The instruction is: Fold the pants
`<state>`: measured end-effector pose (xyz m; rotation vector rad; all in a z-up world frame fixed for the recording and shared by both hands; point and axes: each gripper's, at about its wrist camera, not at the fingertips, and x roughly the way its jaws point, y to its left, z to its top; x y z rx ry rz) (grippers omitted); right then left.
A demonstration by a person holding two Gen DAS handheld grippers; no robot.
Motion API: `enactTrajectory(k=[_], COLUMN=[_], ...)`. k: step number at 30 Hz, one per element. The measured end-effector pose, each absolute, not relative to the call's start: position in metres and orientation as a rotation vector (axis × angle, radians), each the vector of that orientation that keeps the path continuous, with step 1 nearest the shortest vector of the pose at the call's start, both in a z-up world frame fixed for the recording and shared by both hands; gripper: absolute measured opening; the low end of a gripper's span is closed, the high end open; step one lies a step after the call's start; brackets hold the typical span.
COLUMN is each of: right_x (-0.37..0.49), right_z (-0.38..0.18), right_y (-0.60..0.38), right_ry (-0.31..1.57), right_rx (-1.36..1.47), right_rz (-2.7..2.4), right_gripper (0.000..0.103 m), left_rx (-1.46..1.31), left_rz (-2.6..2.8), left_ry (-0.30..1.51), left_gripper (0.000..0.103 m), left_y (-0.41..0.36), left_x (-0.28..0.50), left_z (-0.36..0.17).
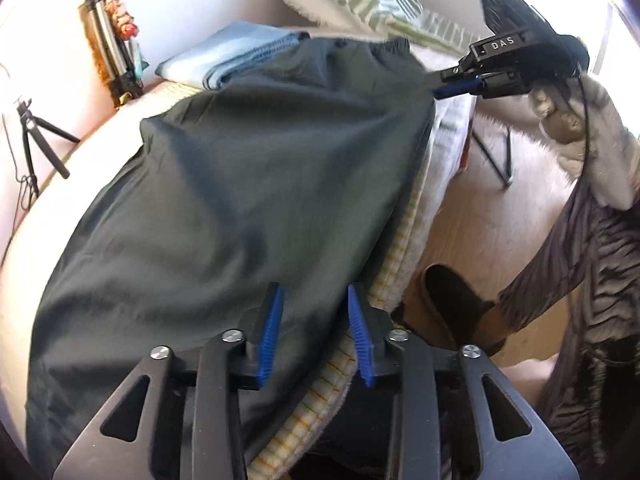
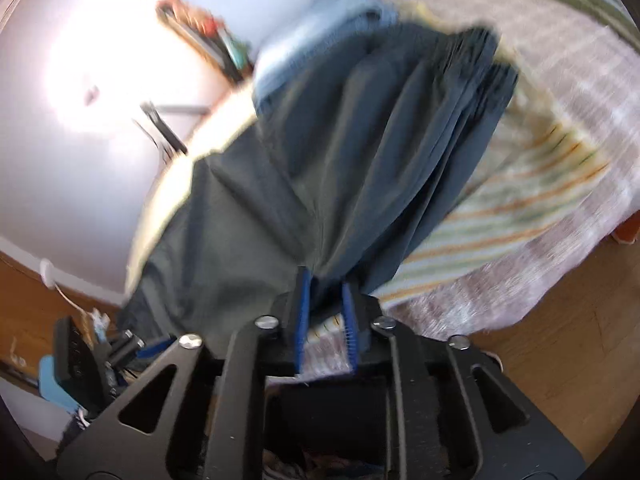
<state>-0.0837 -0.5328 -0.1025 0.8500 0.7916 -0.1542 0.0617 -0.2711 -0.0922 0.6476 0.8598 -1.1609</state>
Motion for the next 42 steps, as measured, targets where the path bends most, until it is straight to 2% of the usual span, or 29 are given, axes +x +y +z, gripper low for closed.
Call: enactTrajectory(k=[3,6,10,12,17,21,24,25,28,31,36,38,40,42], right_x=[-0.102,-0.108,-0.094,-0.083,-0.064,-0.054,-0.052,-0.055,-0.072,-0.090,-0.090,-0.095,-0.108,-0.118], right_z=[-0.085,-0.085,-0.105,-0.118,-0.130,-0.136,-0.132,-0.127,-0.096,-0.081,-0.112,-0.111,-0.100,-0.083], right_y=[-0.564,-0.609,-0.655,-0.668,-0.676,-0.674,-0.668,-0.665,-0.647,-0.633,-0.639,-0.641,-0.641,-0.636], right_ry=[0.673,0.634,0.659,0.734,0.755,0.756,0.735,0.726,0.637,0.618,0.743,0.770,0.751,0.708], right_rx=[0.868,0.929,1.079,1.076,1.082,1.047,1.010,0.984,0.896,0.789,0.830,0.831,0.830,0.793], right_rz=[-0.266,-0.362,-0.380,-0.414,-0.396,-0.422,-0.434,-0.440,-0.487,-0.593,-0.642,-0.645,-0.689,-0.711], right_gripper=[0.047,0.049,0.050,0.053,0.054,0.053,0.028,0.023,0.021,0.020,0.023,0.028,0.040,0.042], left_rx=[0.591,0.576,0.584,0.536,0.559,0.471,0.455,0.461,0.467,0.476,0.471,0.475,0.475,0.465], left_rz=[-1.178,-1.159,-1.086,-1.071,-0.982,-0.934,-0.888,-0.873,-0.871,-0.870,-0.873,-0.868,-0.856,-0.838], left_ry=[0.834,0.795,0.789,0.822,0.827,0.934,0.981,0.987,0.976,0.969,0.973,0.969,0.970,0.953], left_gripper=[0.038,0.045,0.046,0.046,0.046,0.046,0.046,0.046,0.046,0.046,0.047,0.047,0.047,0.047], left_y=[-0.264,-0.258,-0.260,-0.260,-0.260,-0.248,-0.242,-0.240,-0.240,-0.244,-0.241,-0.239,-0.238,-0.235], left_x=[0.066,0.073,0.093,0.104,0.133,0.160,0.171,0.173,0.173,0.173,0.174,0.174,0.174,0.175], left_z=[-0.071,-0.059,-0.066,-0.069,-0.084,-0.106,-0.119,-0.123,-0.124,-0.126,-0.126,-0.125,-0.124,-0.117])
